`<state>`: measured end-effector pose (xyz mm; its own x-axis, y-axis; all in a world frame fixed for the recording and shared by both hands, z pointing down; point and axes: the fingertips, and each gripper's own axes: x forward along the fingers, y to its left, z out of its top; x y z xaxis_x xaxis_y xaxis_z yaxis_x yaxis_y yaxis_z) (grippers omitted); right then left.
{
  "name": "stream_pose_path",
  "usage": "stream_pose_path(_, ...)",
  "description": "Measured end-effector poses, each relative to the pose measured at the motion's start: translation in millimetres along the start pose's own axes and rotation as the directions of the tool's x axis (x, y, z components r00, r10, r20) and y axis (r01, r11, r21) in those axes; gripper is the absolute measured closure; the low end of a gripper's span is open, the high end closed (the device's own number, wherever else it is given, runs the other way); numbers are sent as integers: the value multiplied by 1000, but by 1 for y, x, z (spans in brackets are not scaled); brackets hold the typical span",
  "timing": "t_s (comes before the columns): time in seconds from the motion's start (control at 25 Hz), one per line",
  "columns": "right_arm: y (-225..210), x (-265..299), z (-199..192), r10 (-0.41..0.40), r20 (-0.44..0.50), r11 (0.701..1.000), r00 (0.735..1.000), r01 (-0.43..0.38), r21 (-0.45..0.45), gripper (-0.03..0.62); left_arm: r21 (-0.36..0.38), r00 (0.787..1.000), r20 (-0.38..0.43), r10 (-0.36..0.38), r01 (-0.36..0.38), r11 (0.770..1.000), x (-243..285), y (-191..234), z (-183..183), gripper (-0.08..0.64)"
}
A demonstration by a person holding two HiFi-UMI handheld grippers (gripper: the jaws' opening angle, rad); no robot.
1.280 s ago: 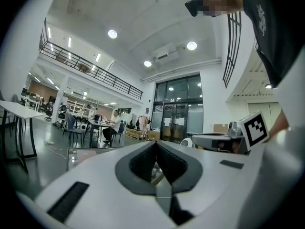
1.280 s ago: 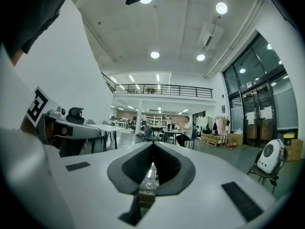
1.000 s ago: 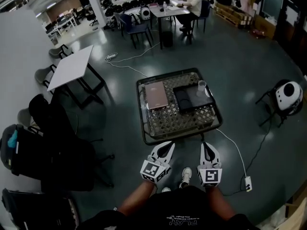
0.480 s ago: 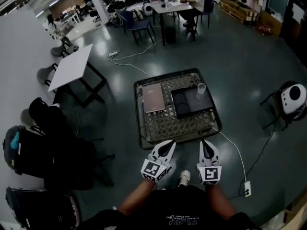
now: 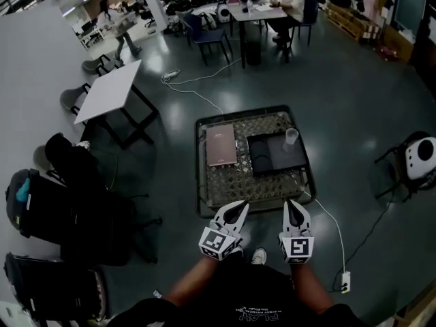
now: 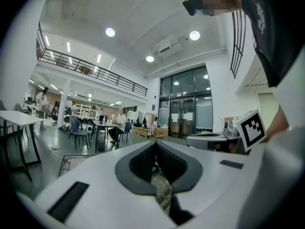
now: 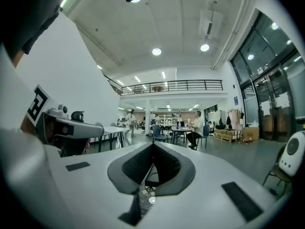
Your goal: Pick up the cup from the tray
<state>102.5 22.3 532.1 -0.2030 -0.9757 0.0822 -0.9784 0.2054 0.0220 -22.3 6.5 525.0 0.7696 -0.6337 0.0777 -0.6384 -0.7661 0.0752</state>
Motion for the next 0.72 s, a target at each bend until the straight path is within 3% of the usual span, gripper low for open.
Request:
stream_pose_path(0.36,-10,54,-1,33,1,999,999,-33,12,583,-15,1000,-3,21,-21,1000,34,37,1,551)
stream_pose_path(0.72,-32,131,-3,29,-23,999,999,-30,-15,583,-15,1000,6,21,-21,1000,87,100,15,551)
